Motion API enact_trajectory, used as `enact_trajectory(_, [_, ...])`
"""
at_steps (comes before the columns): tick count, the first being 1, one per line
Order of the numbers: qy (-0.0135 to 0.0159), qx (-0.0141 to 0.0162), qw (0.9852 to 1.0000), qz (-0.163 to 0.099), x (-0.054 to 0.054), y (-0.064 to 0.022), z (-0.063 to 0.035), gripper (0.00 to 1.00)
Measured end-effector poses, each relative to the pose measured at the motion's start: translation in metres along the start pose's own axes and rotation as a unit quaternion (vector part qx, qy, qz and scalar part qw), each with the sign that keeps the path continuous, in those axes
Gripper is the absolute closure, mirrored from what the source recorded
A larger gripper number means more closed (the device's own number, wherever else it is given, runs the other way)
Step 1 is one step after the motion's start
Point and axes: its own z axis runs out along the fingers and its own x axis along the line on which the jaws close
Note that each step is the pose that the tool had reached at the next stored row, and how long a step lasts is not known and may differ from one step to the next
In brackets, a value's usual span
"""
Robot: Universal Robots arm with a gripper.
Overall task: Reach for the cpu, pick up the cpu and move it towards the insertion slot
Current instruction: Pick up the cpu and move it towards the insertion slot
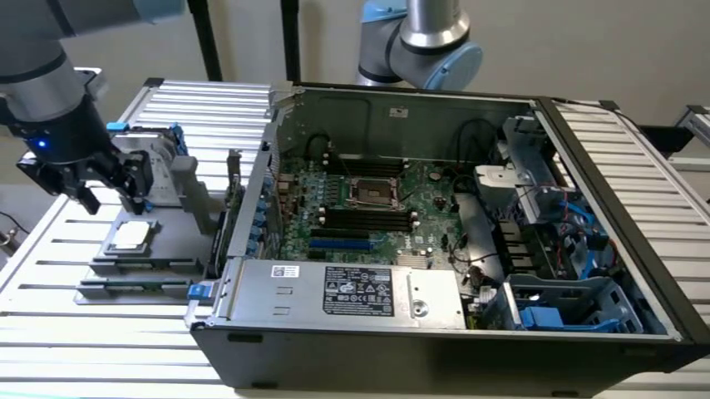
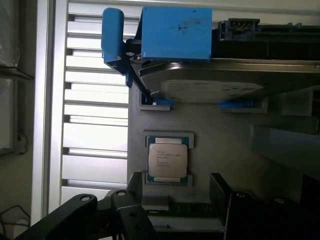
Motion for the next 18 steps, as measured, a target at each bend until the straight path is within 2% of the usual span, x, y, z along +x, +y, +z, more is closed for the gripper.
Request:
enact_trajectory(8, [-0.0015,0.0001,1.0,0.0,0.004,-0.0005,0.0145,0.35])
enact_trajectory(18, [-0.0106,0.0005,0.9999,0.0,0.007,-0.001,0.0328,0.35])
